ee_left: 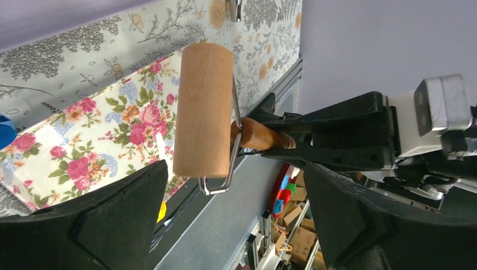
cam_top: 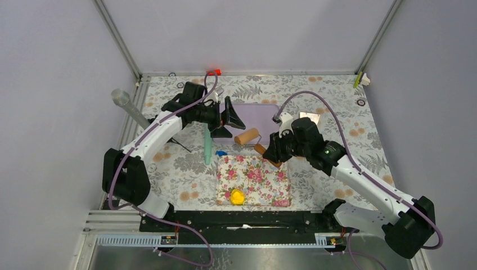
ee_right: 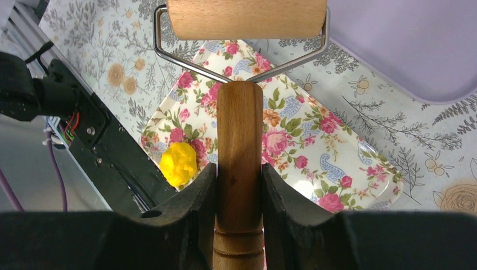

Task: Roll out the dumpling wrappers from the dough
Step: Pick up the rolling pin from the center of the board.

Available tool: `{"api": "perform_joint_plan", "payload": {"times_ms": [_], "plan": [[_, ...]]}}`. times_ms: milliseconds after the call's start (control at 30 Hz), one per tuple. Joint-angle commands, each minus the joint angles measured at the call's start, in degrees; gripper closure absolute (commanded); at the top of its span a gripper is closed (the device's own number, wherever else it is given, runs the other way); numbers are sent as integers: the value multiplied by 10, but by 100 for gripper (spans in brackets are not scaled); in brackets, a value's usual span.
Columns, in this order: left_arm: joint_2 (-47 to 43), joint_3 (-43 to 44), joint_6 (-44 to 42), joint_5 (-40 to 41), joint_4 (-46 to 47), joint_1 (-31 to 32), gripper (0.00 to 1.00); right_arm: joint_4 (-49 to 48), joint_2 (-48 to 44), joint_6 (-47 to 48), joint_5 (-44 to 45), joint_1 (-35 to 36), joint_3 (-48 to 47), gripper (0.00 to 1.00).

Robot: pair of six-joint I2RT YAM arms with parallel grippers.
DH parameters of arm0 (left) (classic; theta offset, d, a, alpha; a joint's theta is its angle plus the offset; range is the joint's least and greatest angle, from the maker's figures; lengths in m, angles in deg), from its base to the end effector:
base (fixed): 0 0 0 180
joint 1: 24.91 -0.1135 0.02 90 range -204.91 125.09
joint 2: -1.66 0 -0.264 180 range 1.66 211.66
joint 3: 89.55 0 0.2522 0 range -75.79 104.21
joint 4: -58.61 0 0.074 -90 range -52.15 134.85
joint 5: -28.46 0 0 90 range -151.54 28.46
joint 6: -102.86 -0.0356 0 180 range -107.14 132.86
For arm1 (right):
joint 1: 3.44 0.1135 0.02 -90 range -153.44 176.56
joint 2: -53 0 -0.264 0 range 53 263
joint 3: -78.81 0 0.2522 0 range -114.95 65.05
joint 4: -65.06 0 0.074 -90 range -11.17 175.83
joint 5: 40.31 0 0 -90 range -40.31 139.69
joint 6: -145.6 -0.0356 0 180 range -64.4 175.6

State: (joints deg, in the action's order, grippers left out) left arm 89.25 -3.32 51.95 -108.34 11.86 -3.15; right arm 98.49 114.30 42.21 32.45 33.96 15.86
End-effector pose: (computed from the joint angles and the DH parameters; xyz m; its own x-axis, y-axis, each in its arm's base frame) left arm 0.2938 -0.1452 0.2981 -0.9817 -0.0729 -0.1761 0.1119 0.5274 -0.8422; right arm 0.1820 0.1524 0.2954 -0.5877 -0.1709 -0.7908 -0.6621 0.6633 0.3487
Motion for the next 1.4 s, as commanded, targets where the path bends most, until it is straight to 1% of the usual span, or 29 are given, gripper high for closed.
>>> {"api": "perform_joint_plan", "payload": {"times_ms": [0, 167, 300, 433, 600, 667, 733, 833, 933, 967, 1067, 1100, 1167, 1267, 1367], "plan": [[19, -9, 9, -58, 40, -3, 1, -99, -41, 41, -3, 22, 26, 100], [49, -24, -4, -80, 29, -2, 1, -140, -56, 57, 3, 33, 53, 100], [71, -35, -10, -92, 23, -2, 1, -150, -51, 62, 4, 39, 55, 100], [74, -35, -10, -110, 30, 0, 1, -164, -40, 76, 3, 52, 56, 100], [85, -35, -19, -144, 30, 7, 3, -230, -47, 117, 11, 62, 89, 100], [85, -40, -18, -148, 30, 8, 9, -244, -53, 130, 21, 63, 103, 100], [81, -43, -16, -151, 32, 9, 21, -245, -54, 149, 30, 62, 112, 100], [78, -40, -16, -155, 34, 9, 33, -245, -52, 157, 33, 62, 118, 100], [78, -38, -16, -155, 34, 10, 38, -254, -53, 156, 29, 62, 124, 100], [79, -39, -17, -156, 34, 11, 37, -258, -55, 153, 27, 62, 126, 100], [82, -42, -18, -155, 34, 16, 18, -272, -60, 149, 17, 62, 131, 100], [84, -42, -19, -154, 34, 19, 16, -274, -60, 148, 12, 63, 132, 100], [86, -41, -19, -153, 34, 25, 17, -276, -58, 147, 3, 62, 129, 100], [89, -35, -17, -154, 35, 33, 27, -271, -51, 151, -7, 62, 122, 100], [89, -34, -7, -159, 46, 35, 30, -265, -44, 156, -10, 62, 120, 100]]}}
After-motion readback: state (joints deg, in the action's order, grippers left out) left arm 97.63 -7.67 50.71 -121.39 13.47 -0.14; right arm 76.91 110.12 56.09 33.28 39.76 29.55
